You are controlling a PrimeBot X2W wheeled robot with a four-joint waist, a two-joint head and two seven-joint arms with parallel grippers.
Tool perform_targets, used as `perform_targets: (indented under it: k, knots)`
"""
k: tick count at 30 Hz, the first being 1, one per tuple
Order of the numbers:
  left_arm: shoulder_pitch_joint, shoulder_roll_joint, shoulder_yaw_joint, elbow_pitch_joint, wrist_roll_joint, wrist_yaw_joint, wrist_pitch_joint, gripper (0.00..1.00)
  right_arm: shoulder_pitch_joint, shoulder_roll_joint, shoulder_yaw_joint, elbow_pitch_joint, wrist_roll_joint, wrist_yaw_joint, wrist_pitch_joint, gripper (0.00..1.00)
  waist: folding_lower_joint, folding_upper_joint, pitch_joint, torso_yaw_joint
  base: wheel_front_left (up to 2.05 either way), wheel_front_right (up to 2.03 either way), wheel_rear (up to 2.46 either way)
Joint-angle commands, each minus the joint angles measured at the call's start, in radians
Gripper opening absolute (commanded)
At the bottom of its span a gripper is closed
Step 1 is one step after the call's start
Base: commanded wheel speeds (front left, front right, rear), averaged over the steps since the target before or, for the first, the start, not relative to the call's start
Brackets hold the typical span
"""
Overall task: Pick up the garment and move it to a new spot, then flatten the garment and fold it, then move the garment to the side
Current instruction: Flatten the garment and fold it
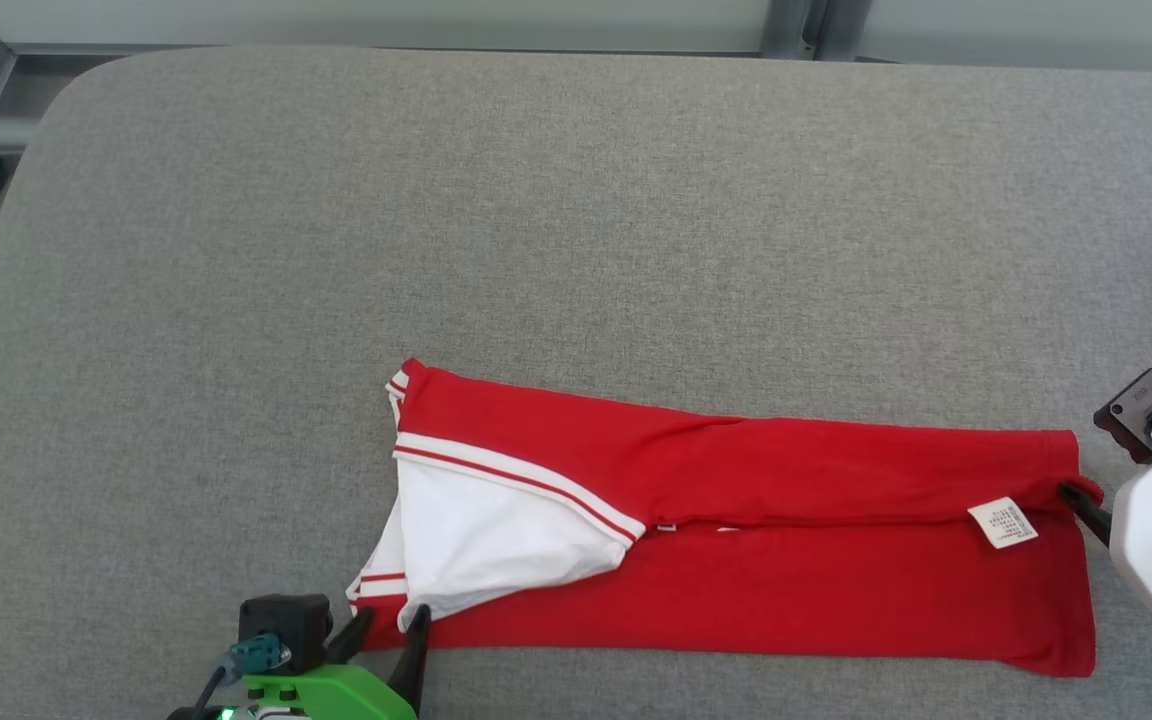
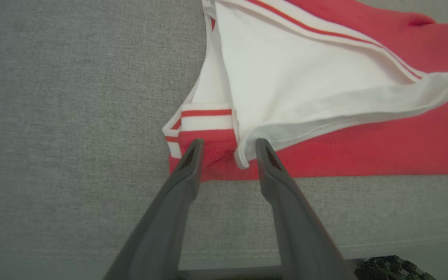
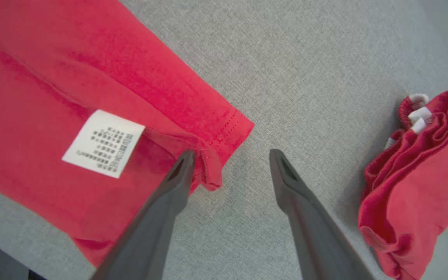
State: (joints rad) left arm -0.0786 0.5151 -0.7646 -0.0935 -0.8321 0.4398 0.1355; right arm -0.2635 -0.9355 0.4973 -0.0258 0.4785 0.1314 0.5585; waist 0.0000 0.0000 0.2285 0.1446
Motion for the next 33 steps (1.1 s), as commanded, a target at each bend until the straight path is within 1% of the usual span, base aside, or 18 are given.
perform_targets:
  k: [1,4,7,10,13,17,19,21,24,26,29,30,31,32,33]
  knots:
    - [-0.005,0.009,0.003,0.008,0.011,-0.004,-0.010,1.00,0.026,0.010,-0.022,-0.003,0.011,-0.002,-0.003,1.00,0.0000,0.0000,-0.015,0.000,0.00,0.00,0.00]
    - [0.004,0.024,0.004,0.027,0.021,0.004,-0.019,1.00,0.076,0.022,-0.090,-0.017,0.017,-0.002,-0.014,1.00,0.0000,0.0000,-0.035,-0.002,0.00,0.00,0.00]
    - [0.015,0.045,0.014,0.039,0.032,0.010,-0.039,1.00,0.133,0.055,-0.174,-0.034,-0.001,-0.002,-0.032,1.00,0.0000,0.0000,-0.055,-0.006,0.00,0.00,0.00]
    - [0.015,0.064,0.031,0.047,0.055,0.002,-0.090,1.00,0.194,0.123,-0.270,-0.049,-0.024,-0.002,-0.073,1.00,0.0000,0.0000,-0.078,-0.008,0.00,0.00,0.00]
    - [0.021,0.063,0.054,0.059,0.069,0.001,-0.161,1.00,0.256,0.228,-0.377,-0.058,-0.044,-0.002,-0.115,1.00,0.0000,0.0000,-0.101,-0.007,0.00,0.00,0.00]
    - [0.014,0.055,0.071,0.080,0.094,-0.010,-0.245,1.00,0.321,0.395,-0.511,-0.088,-0.078,-0.002,-0.184,1.00,0.0000,0.0000,-0.127,-0.003,0.00,0.00,0.00]
    - [0.000,0.050,0.074,0.095,0.109,-0.017,-0.280,1.00,0.341,0.475,-0.556,-0.093,-0.098,-0.002,-0.225,1.00,0.0000,0.0000,-0.137,-0.003,0.00,0.00,0.00]
    - [-0.017,0.039,0.084,0.109,0.119,-0.020,-0.318,1.00,0.350,0.548,-0.586,-0.093,-0.111,-0.001,-0.265,1.00,0.0000,0.0000,-0.148,-0.003,0.00,0.00,0.00]
    - [-0.034,0.013,0.107,0.125,0.126,-0.030,-0.364,1.00,0.357,0.632,-0.604,-0.083,-0.133,-0.001,-0.330,1.00,0.0000,0.0000,-0.161,-0.002,0.00,0.00,0.00]
    - [-0.043,-0.004,0.128,0.135,0.130,-0.040,-0.383,1.00,0.348,0.685,-0.609,-0.079,-0.140,-0.001,-0.393,1.00,0.0000,0.0000,-0.168,-0.002,0.00,0.00,0.00]
    - [-0.059,-0.035,0.162,0.142,0.141,-0.066,-0.397,1.00,0.333,0.745,-0.607,-0.055,-0.155,-0.001,-0.486,1.00,0.0000,0.0000,-0.178,-0.001,0.00,0.00,0.00]
    - [-0.064,-0.045,0.178,0.144,0.146,-0.083,-0.400,1.00,0.329,0.767,-0.606,-0.044,-0.156,-0.001,-0.513,1.00,0.0000,0.0000,-0.181,0.000,0.00,0.00,0.00]
    - [-0.069,-0.052,0.193,0.150,0.154,-0.094,-0.401,1.00,0.324,0.782,-0.603,-0.033,-0.162,-0.001,-0.542,1.00,0.0000,0.0000,-0.184,0.000,0.00,0.00,0.00]
    - [-0.069,-0.052,0.193,0.150,0.154,-0.094,-0.401,1.00,0.324,0.782,-0.603,-0.033,-0.162,-0.001,-0.542,1.00,0.0000,0.0000,-0.184,0.000,0.00,0.00,0.00]
    - [-0.077,-0.063,0.215,0.146,0.170,-0.111,-0.402,1.00,0.319,0.795,-0.598,-0.020,-0.164,-0.001,-0.566,1.00,0.0000,0.0000,-0.188,0.000,0.00,0.00,0.00]
